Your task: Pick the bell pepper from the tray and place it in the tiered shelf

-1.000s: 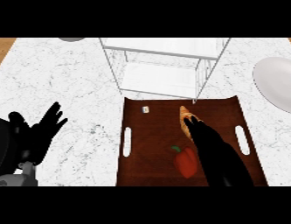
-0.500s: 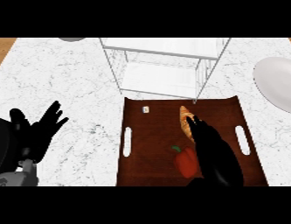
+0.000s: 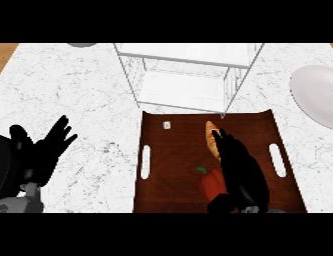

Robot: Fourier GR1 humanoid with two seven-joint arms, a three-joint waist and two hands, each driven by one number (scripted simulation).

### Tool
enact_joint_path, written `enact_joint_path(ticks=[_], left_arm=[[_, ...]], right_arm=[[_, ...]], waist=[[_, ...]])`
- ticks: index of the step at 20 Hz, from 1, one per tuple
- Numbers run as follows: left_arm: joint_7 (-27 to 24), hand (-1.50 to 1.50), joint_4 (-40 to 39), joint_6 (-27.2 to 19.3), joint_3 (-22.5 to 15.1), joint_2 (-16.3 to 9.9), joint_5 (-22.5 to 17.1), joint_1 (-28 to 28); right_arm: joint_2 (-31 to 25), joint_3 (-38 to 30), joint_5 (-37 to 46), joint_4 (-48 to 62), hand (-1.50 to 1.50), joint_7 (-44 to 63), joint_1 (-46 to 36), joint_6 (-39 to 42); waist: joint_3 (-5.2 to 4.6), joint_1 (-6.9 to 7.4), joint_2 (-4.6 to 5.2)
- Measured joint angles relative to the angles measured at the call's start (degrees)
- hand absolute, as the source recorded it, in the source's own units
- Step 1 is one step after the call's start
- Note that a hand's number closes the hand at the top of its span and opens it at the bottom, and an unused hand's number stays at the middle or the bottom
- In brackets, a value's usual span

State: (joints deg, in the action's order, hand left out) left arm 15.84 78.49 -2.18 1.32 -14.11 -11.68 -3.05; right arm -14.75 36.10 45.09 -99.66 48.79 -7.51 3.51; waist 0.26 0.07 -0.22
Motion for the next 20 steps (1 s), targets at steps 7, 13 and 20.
enact_joint_path(ticks=[7, 13, 20], left_arm=[[0.97, 0.0, 2.05, 0.13, 0.32, 1.42, 1.05, 1.09], [0.5, 0.0, 0.0, 1.42, 1.48, 0.61, 0.98, 0.17], [0.12, 0.0, -0.17, 1.33, 1.79, 1.32, 1.87, 0.0]], right_arm=[[3.3, -2.37, 1.55, 5.02, 1.5, -5.51, -0.81, 1.19], [2.12, 0.55, 2.31, 6.94, 1.5, -9.84, -1.85, 6.08], [4.81, 1.68, 4.11, 5.64, 1.5, -14.33, -0.22, 3.28]], waist=[[-0.1, 0.07, 0.01], [-0.45, 0.0, -0.48], [-0.45, -0.24, -0.59]])
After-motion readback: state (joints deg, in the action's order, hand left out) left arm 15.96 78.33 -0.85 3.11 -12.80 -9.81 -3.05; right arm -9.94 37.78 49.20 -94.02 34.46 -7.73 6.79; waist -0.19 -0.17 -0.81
